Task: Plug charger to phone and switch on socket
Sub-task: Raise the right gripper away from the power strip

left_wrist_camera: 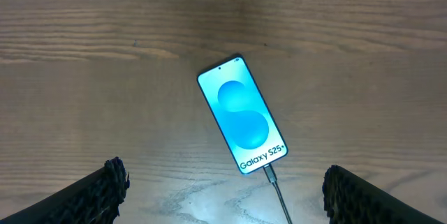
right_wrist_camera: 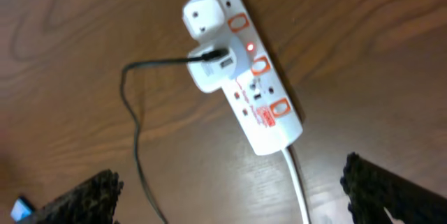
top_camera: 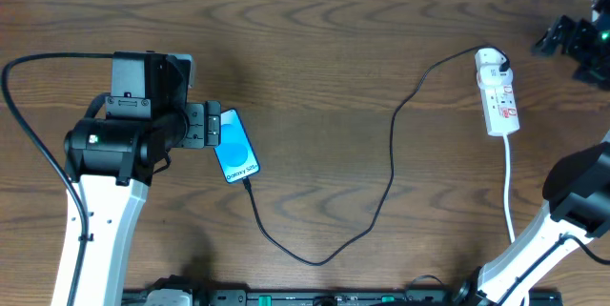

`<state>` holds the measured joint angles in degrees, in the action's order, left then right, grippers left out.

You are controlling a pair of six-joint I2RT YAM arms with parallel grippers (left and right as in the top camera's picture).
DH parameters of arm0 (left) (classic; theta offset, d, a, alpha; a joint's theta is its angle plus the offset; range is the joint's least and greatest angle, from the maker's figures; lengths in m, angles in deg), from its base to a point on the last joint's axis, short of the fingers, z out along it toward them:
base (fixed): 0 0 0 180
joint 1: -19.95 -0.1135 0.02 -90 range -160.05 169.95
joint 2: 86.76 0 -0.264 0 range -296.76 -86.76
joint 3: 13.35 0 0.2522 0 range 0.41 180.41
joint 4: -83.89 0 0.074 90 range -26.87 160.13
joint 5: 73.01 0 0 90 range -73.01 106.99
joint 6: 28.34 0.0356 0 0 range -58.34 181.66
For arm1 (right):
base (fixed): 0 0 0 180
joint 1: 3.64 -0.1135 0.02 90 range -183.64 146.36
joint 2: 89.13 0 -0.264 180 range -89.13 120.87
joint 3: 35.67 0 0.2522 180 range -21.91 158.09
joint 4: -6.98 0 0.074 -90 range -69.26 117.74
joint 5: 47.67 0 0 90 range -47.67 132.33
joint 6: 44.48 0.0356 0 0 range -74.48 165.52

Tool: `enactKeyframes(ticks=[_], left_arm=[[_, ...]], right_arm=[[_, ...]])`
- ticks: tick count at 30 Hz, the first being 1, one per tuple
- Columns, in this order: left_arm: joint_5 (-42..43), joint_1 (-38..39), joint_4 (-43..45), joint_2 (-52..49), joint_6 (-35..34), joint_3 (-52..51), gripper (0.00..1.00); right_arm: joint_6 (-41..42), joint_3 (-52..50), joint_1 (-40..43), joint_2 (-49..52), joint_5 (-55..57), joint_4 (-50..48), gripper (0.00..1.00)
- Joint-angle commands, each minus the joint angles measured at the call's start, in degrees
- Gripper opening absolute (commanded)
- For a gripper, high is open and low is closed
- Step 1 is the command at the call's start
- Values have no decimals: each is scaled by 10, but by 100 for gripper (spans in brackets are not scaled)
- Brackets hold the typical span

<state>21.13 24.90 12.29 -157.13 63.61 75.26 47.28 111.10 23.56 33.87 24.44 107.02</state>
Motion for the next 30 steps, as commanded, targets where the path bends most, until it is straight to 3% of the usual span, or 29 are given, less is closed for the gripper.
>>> enactKeyframes(ticks=[1,9,30], left_arm=[[-3,1,0,0,6,9,91],[-3,1,0,0,6,9,91],[-3,1,0,0,6,9,91]], right_arm=[[-7,52,1,2,4,30,99],[-7,138,0,0,4,110,99],[-1,135,-80,-104,41,111,99]])
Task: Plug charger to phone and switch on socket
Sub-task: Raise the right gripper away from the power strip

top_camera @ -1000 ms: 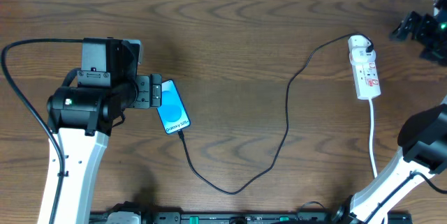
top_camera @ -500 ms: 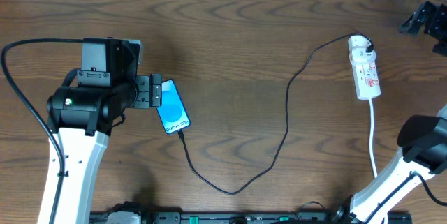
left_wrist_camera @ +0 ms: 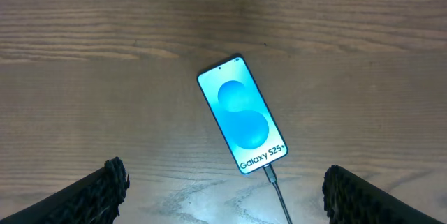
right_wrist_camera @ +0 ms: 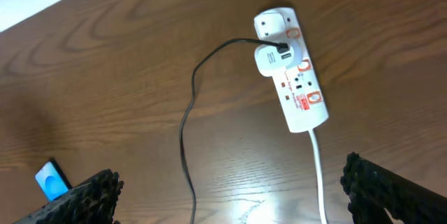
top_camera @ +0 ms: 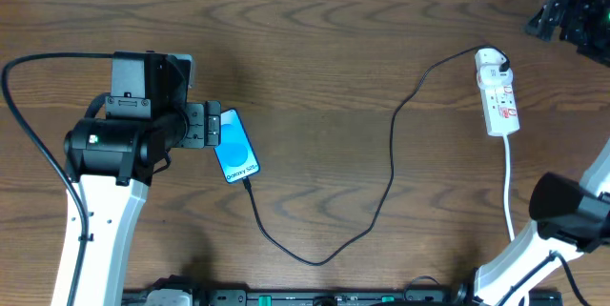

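The phone (top_camera: 235, 145) lies on the table with its blue screen lit, and the black cable (top_camera: 391, 168) is plugged into its lower end (left_wrist_camera: 269, 175). In the left wrist view the phone (left_wrist_camera: 243, 114) sits ahead of my open left gripper (left_wrist_camera: 225, 195). The cable runs right to a white charger (right_wrist_camera: 272, 59) plugged into the white power strip (top_camera: 498, 92). My right gripper (right_wrist_camera: 230, 197) is open, high above the table's far right corner, well clear of the power strip (right_wrist_camera: 297, 77).
The power strip's white lead (top_camera: 509, 192) runs toward the table's front edge. The cable loops across the table's middle (top_camera: 315, 254). The table's back edge meets a white surface.
My right gripper has risen and drawn back from the power strip, which now looks smaller and farther off in its view. The left arm and the phone have not moved.
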`<state>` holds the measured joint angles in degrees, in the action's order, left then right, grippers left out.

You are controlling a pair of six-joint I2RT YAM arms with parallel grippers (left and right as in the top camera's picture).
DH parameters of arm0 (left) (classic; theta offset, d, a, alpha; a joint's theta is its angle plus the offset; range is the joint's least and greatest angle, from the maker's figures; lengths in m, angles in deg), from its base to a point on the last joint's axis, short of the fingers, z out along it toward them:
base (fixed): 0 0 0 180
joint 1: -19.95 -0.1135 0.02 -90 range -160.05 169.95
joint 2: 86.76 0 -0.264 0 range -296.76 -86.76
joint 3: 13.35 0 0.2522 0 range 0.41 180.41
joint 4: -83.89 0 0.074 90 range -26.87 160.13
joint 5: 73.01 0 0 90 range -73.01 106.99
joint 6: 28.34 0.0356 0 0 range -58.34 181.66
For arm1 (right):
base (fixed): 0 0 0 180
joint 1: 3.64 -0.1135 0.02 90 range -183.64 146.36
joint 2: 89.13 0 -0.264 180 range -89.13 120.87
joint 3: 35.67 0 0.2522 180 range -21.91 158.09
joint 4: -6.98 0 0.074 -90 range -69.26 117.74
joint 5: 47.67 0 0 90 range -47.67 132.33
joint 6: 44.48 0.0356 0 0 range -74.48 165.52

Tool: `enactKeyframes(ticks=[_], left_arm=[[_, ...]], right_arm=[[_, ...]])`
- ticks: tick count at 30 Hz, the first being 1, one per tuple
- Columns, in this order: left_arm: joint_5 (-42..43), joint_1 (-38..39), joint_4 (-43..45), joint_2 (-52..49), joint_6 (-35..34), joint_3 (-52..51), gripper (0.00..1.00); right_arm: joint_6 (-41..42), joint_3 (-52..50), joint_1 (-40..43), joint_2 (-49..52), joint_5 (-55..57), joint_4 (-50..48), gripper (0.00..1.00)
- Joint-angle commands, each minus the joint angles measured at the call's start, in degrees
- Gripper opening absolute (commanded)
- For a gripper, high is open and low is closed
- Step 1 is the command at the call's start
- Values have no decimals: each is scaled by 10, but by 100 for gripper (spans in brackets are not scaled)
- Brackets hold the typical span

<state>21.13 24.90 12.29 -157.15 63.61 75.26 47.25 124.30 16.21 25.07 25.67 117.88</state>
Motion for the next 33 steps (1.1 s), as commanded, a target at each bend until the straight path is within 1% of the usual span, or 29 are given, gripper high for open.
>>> enactKeyframes(ticks=[1,5,11,16,23,33], left_arm=[[-3,1,0,0,6,9,91],[-3,1,0,0,6,9,91],[-3,1,0,0,6,9,91],[-3,1,0,0,6,9,91],[-3,1,0,0,6,9,91],[-3,1,0,0,6,9,91]], right_arm=[[-1,-4,-8,-21,33,2,99],[-1,-55,-10,-46,38,2,99],[-1,-181,-9,-98,77,2,99],[-1,-236,-9,-132,77,2,99],[-1,-256,-9,-168,87,2,99],[-1,-256,-9,-173,90,2,99]])
